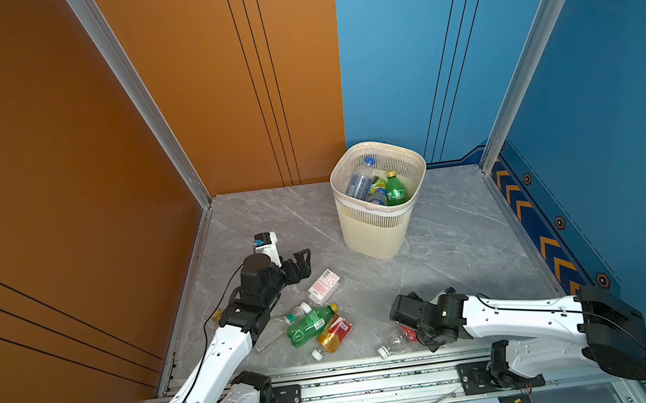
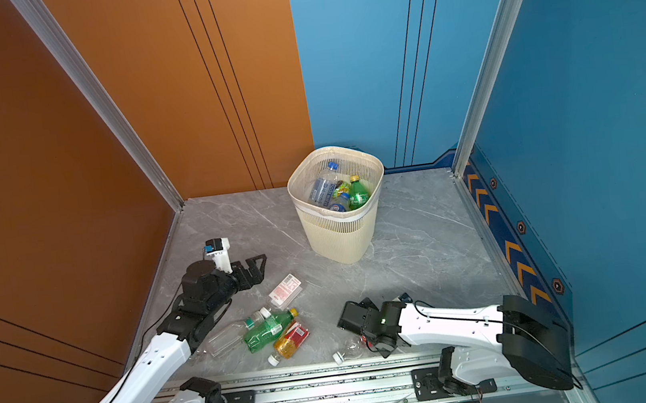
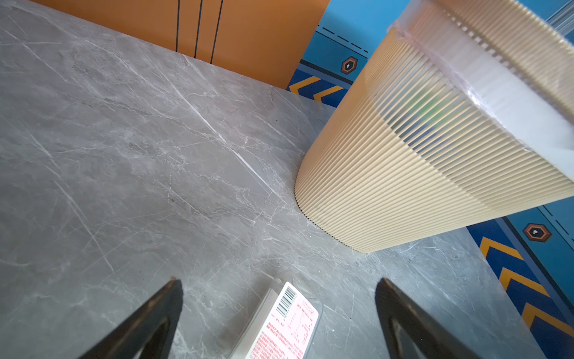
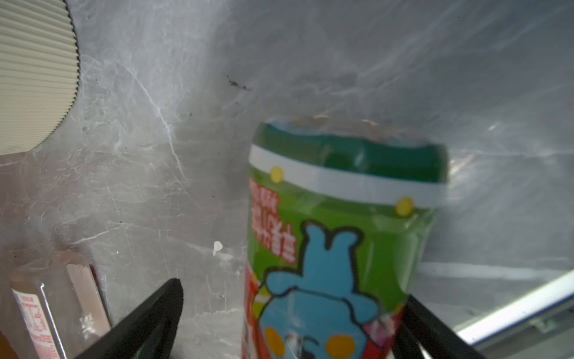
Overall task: Put the plastic bottles in the bin
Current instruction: 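Withdraw the left gripper while the right gripper reaches to the red-green juice bottle, then grasp the red-green juice bottle with the right gripper and lift it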
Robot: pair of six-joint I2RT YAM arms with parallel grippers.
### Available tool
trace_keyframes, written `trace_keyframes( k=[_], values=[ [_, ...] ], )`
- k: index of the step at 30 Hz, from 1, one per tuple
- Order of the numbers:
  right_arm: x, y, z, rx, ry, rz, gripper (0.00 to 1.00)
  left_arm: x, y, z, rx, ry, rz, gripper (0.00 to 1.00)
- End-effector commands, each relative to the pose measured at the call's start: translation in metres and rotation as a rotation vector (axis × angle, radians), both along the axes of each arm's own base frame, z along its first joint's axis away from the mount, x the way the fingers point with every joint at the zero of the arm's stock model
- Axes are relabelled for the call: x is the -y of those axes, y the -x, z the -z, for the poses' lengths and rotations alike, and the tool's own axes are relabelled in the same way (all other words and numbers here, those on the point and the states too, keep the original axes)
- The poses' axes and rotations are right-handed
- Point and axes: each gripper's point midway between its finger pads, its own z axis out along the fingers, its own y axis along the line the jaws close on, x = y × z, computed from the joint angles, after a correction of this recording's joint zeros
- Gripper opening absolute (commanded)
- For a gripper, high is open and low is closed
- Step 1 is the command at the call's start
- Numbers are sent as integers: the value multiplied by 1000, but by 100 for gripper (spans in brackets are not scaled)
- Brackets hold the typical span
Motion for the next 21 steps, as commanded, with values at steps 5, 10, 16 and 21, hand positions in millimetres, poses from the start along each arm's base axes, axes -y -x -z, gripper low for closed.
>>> trace_keyframes(
  k=[5, 10, 16, 21],
  values=[
    [-38, -29, 10, 17, -45, -76, 78, -3, 0, 3, -30, 14, -6, 98],
    [-45, -43, 16, 15, -33, -102, 62, -5, -1, 6, -44, 14, -15, 98],
    [-42, -65, 6, 48, 6, -146, 52, -7, -2, 11, -64, 11, -24, 98],
    [-31, -73, -10, 94, 54, -171, 47, -9, -1, 13, -77, 9, -29, 98]
  ],
)
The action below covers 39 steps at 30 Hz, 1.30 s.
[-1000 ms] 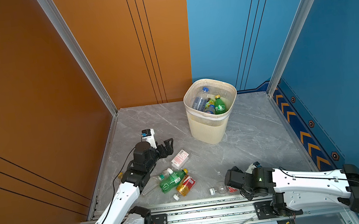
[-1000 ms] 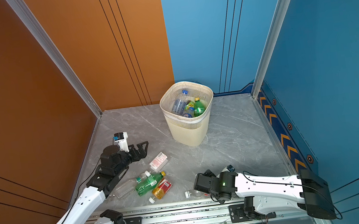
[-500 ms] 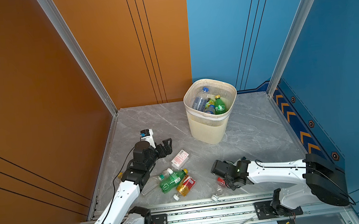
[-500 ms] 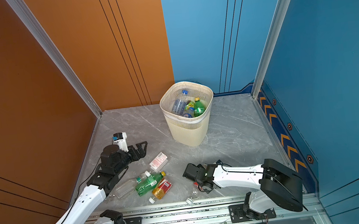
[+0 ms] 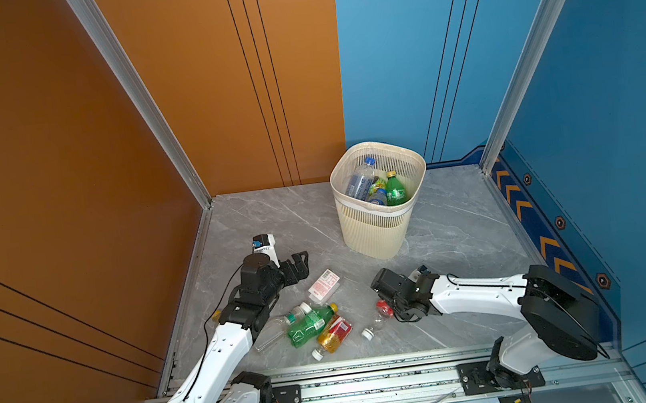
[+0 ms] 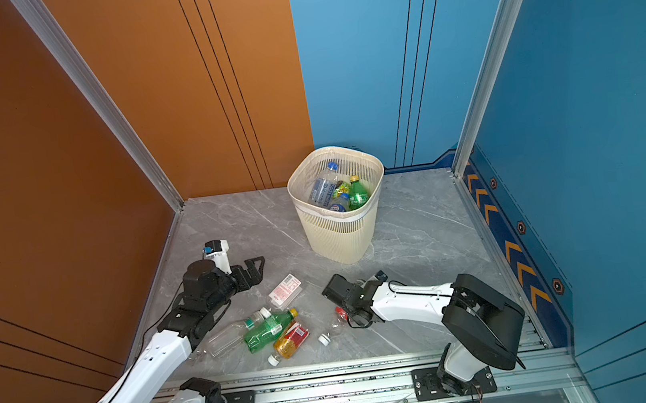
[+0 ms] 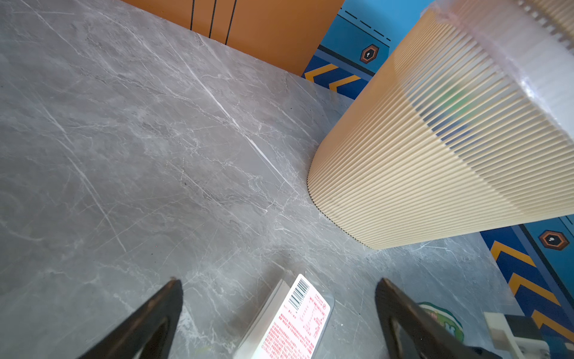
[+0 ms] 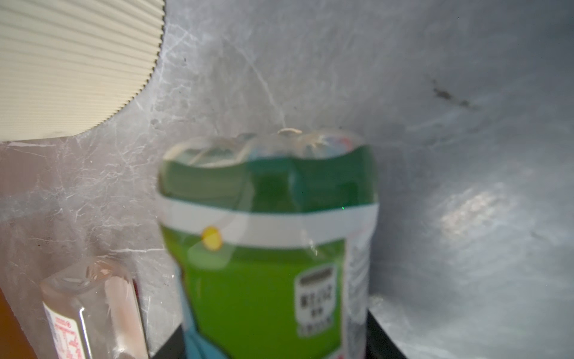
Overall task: Put the plastic bottles in the bin
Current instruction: 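Grasp the red-green juice bottle with the right gripper and lift it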
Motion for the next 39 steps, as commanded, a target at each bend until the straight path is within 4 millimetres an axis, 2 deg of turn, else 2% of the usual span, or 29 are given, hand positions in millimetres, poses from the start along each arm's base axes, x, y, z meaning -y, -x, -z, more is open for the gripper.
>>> trace_keyframes(
  k=[1, 6, 11, 14, 17, 21, 23, 28, 36, 39],
  values=[
    [12, -6, -17, 52, 66, -46, 46, -1, 0, -1, -15, 8, -3, 98],
    [41, -15, -51, 151, 128, -53, 46, -2, 0, 3, -30, 6, -9, 98],
    [90, -17, -88, 242, 152, -8, 46, -3, 0, 3, -30, 14, -16, 98],
    [124, -16, -119, 309, 145, 37, 45, -4, 0, 2, -13, 19, -22, 98],
    [157, -20, -158, 402, 145, 86, 44, -7, 1, 4, -10, 23, -37, 98],
    [183, -24, -206, 479, 189, 81, 44, -8, 1, 3, -6, 26, -41, 98],
    [187, -30, -227, 518, 201, 69, 44, -10, 2, 4, -5, 23, -48, 98],
    [181, -53, -288, 637, 224, 5, 44, -12, 4, 2, -7, 28, -56, 98],
    [157, -100, -387, 868, 184, -19, 44, -17, 13, 2, -6, 16, -70, 98],
    [145, -120, -414, 938, 148, -21, 43, -19, 15, 2, -10, 13, -75, 98]
  ],
)
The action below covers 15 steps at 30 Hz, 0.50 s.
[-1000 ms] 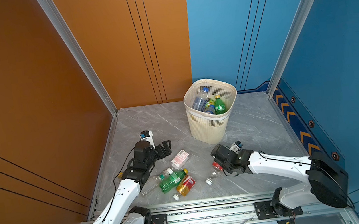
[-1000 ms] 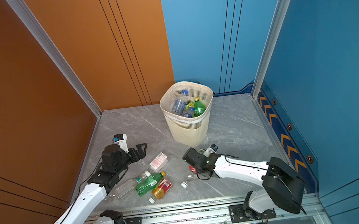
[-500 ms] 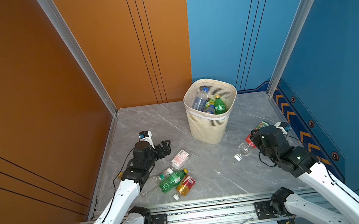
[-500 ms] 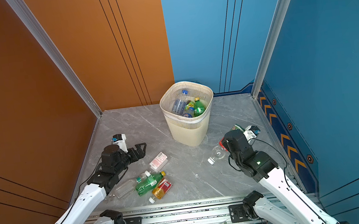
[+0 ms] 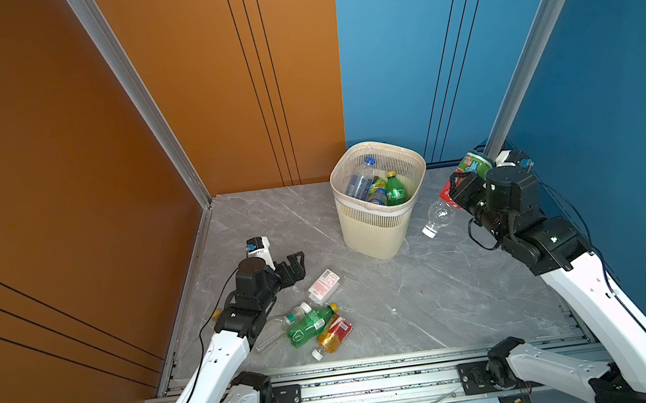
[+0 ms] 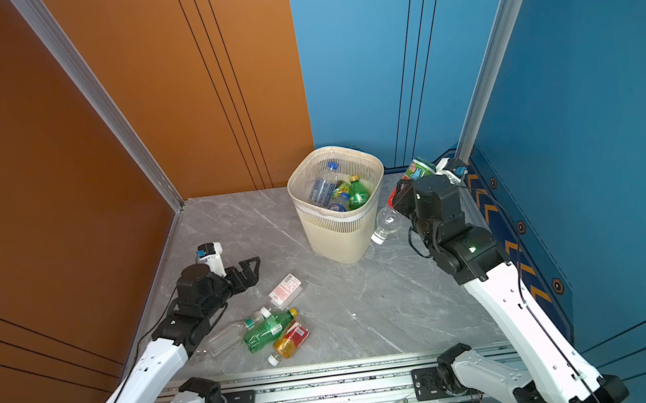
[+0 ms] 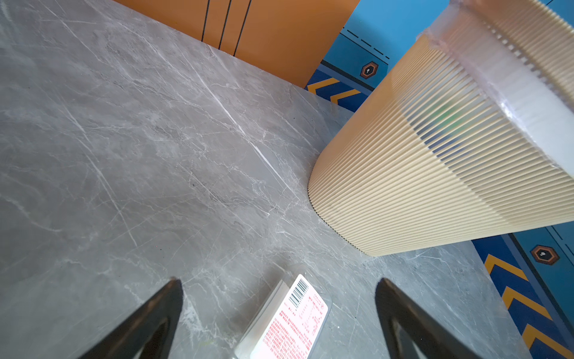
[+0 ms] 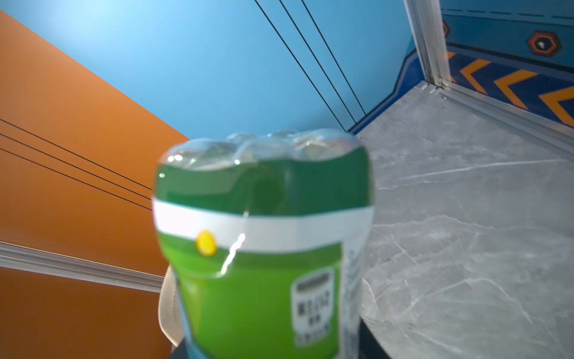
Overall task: Put the plastic bottles in the bin
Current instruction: 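Carry the juice bottle with the right gripper over the wastebasket and release it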
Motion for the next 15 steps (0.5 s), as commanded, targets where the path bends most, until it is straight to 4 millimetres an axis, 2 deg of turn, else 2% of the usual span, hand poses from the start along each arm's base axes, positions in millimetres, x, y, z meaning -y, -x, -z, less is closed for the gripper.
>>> trace_keyframes(
  k=[1, 6, 10, 15],
  values=[
    [-15, -22, -46, 137, -23, -44, 43, -8, 6, 10, -30, -13, -31, 98],
    [-38, -62, -53, 148, -29, -67, 43, -10, 9, 12, -39, -18, -34, 98],
    [-53, -88, -47, 135, -32, -77, 43, -12, 11, 11, -35, -22, -38, 98],
    [-73, -110, -36, 140, -69, -61, 43, -12, 11, 11, -38, -17, -37, 98]
  ],
)
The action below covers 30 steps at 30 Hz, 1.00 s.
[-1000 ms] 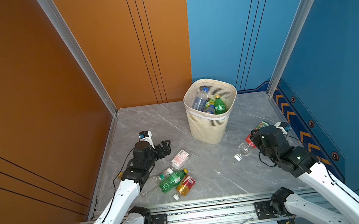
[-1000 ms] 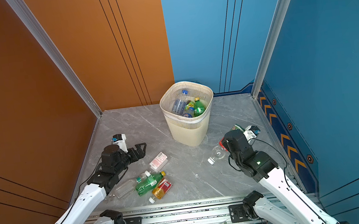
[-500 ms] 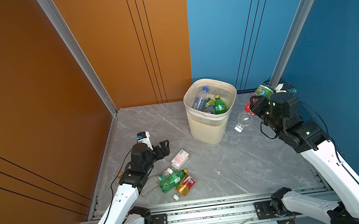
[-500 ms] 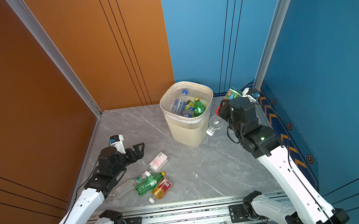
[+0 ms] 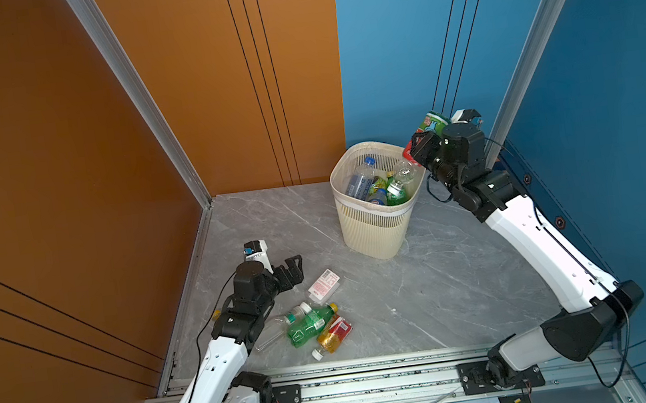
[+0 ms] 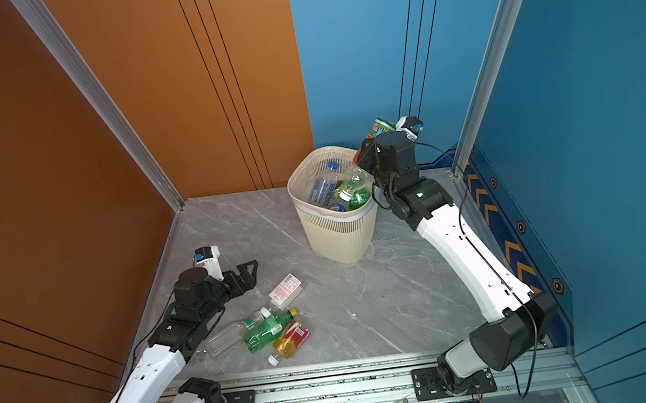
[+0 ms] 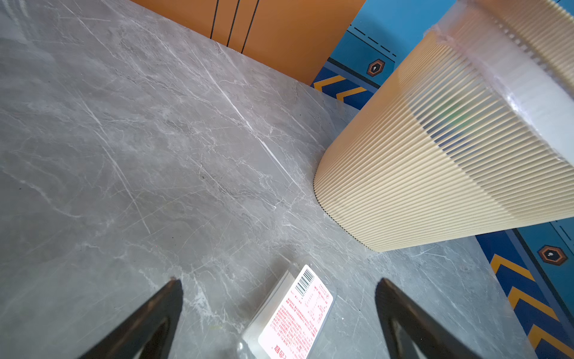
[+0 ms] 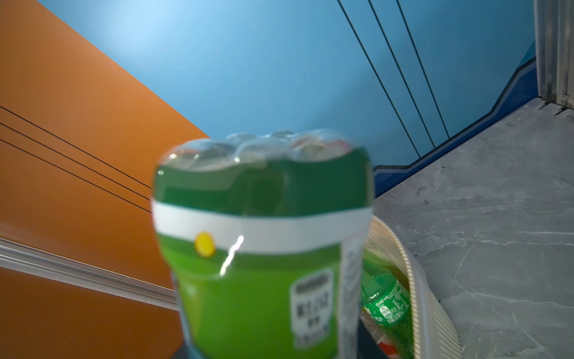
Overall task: Put the plastic bottles in the bin
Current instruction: 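Carry the juice bottle with the right gripper over the wastebasket and release it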
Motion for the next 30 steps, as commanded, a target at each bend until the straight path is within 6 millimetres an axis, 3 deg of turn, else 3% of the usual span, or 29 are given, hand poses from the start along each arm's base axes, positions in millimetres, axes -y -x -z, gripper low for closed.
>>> trace_keyframes(
  k=[1, 16, 18, 21, 24, 30],
  values=[
    [-9, -6, -24, 84, -73, 14, 43, -6, 3, 9, -25, -10, -23, 98],
    [-47, -34, 19, 48, -151, 65, 45, -8, 0, 7, -25, -1, -15, 98],
    [-51, -37, 31, 18, -159, 70, 52, -7, 0, 8, -29, 5, -11, 98],
    [-52, -37, 45, -26, -168, 75, 78, -8, 0, 8, -33, 5, -12, 98],
    [-47, -27, 42, -28, -158, 72, 96, -8, 0, 8, -34, 3, -9, 98],
    [-23, 8, 35, -40, -137, 45, 100, -7, 0, 11, -48, 4, -6, 98]
  ],
)
